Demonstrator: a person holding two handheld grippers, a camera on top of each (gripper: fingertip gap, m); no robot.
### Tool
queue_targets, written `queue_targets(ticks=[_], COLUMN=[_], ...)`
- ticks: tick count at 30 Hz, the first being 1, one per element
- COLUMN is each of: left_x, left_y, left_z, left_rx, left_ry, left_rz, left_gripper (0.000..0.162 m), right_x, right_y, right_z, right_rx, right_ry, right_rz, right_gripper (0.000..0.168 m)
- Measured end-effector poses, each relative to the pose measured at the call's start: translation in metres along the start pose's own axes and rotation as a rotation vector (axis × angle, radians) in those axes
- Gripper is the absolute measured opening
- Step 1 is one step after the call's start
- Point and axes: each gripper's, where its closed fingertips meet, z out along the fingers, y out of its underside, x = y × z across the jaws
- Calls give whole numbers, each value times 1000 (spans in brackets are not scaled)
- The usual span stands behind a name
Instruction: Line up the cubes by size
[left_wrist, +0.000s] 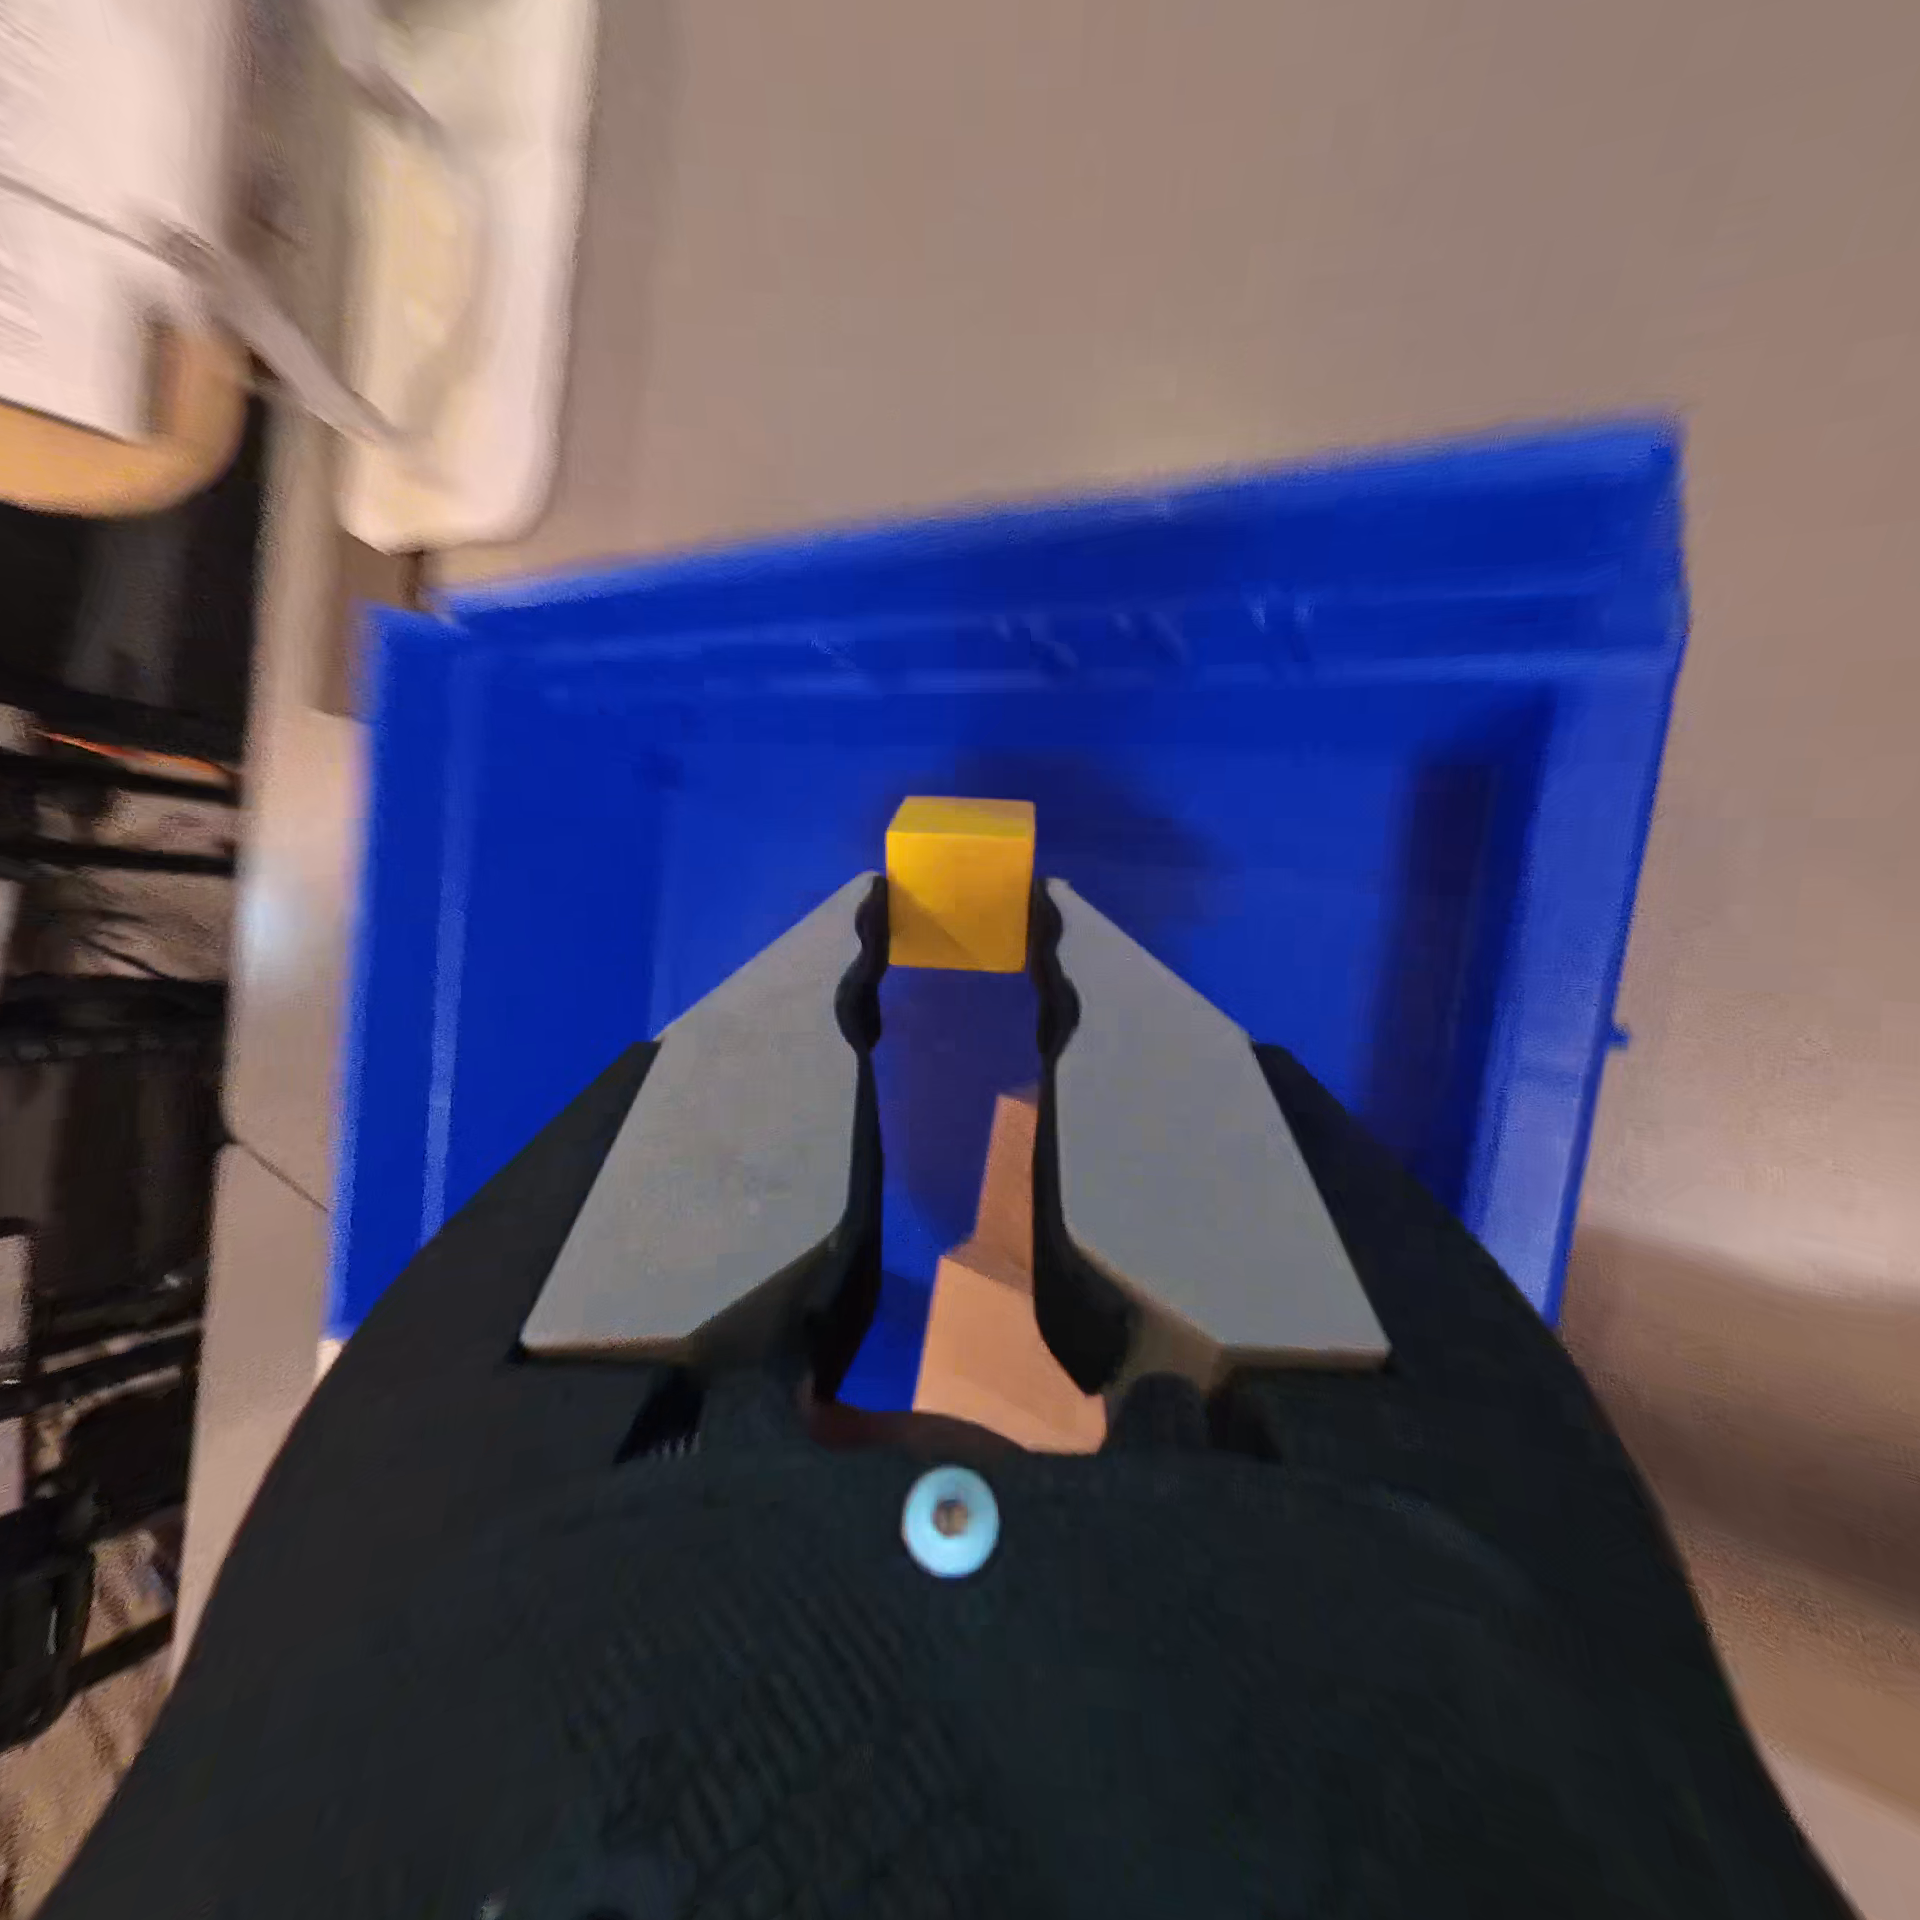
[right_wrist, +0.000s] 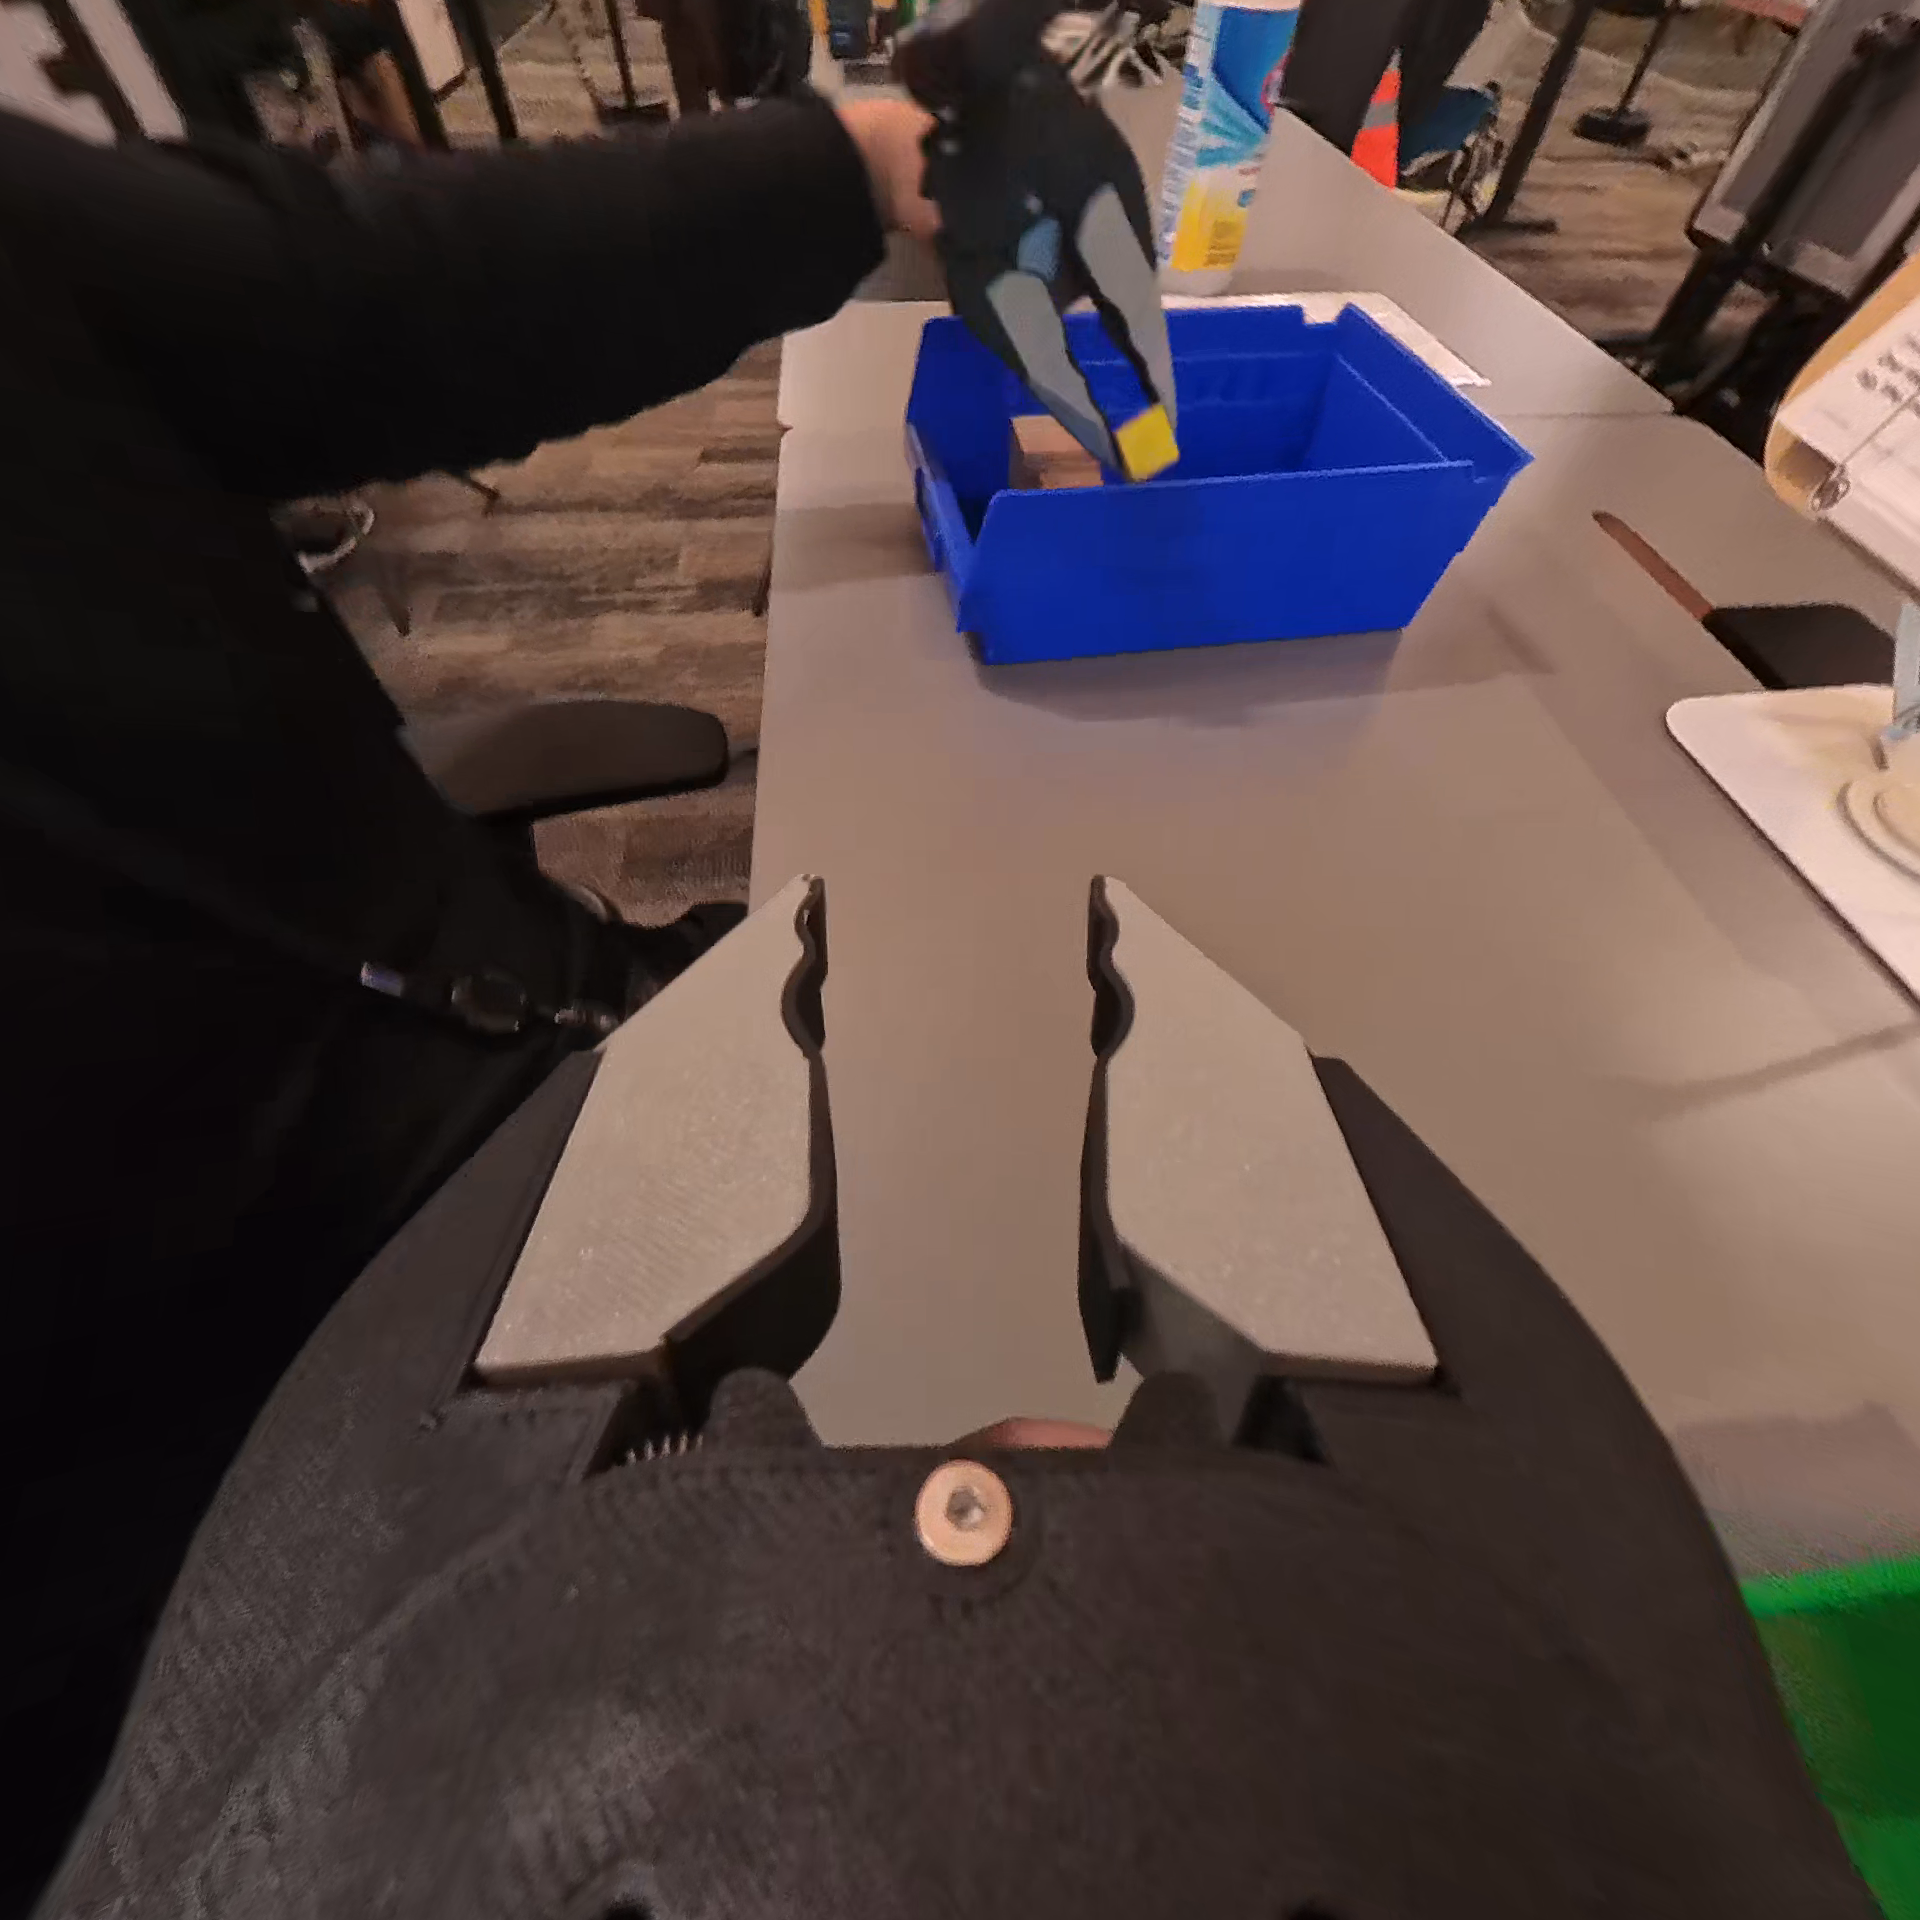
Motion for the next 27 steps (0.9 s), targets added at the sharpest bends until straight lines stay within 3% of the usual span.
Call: queue_targets(ticks=[7, 13, 17, 20, 27], left_x=[-3, 43, 56, 63, 65], left_y=[-138, -236, -269, -282, -288], left_z=[-56, -48, -30, -21, -3], left_rx=[613, 843, 895, 929, 918], left_ry=[-201, -105, -58, -27, -21], left_rz=[-27, 112, 161, 173, 165], left_gripper=[25, 25, 25, 25, 25], right_x=[23, 32, 37, 40, 45], right_y=[-35, -70, -76, -79, -66], right_z=[53, 82, 86, 78, 76], right_rx=[126, 269, 304, 368, 381], right_ry=[-102, -275, -328, -383, -393], right_rz=[313, 521, 600, 654, 687], right_gripper=[50, 49, 48, 25, 25])
